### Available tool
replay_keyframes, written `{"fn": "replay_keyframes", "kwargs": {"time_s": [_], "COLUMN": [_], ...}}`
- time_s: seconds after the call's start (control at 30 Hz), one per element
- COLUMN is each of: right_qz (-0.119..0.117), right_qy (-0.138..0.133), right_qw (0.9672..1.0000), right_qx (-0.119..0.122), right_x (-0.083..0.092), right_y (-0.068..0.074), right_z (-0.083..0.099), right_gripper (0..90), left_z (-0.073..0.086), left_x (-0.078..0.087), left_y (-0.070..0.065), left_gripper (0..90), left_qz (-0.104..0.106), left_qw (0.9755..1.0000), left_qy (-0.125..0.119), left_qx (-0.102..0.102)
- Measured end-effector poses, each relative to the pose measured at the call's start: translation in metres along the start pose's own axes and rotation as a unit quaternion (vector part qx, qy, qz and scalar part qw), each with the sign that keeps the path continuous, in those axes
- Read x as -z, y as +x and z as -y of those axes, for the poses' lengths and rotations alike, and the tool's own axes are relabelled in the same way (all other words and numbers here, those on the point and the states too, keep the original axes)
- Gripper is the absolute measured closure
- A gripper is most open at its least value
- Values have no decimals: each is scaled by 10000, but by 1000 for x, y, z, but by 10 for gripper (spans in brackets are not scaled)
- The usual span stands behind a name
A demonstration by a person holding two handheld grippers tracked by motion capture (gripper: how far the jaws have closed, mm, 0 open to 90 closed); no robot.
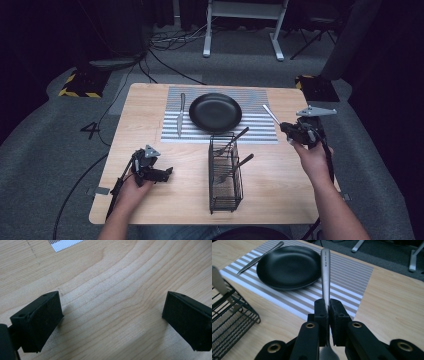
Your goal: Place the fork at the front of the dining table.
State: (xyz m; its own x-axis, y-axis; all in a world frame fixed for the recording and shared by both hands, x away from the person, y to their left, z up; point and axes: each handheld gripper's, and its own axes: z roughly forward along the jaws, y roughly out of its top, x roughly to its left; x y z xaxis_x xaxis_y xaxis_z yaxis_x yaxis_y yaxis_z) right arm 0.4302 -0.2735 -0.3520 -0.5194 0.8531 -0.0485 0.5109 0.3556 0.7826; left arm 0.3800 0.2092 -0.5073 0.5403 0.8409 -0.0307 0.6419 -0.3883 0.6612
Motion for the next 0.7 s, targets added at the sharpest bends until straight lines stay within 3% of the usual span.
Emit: {"fn": "replay_keyframes", "kwargs": {"time_s": [0.7], "right_qz": [229], "right_qy": [-76], "right_qw": [9994], "right_qx": [-231], "right_x": [-44], "right_y": [-26], "right_z": [-46], "right_gripper": [844], "left_z": [-1], "left_x": [-1], "left_y": [1], "left_gripper": [29], "left_qz": [-4], "left_qw": [10000], "left_qy": [-29], "left_qx": [-12]}}
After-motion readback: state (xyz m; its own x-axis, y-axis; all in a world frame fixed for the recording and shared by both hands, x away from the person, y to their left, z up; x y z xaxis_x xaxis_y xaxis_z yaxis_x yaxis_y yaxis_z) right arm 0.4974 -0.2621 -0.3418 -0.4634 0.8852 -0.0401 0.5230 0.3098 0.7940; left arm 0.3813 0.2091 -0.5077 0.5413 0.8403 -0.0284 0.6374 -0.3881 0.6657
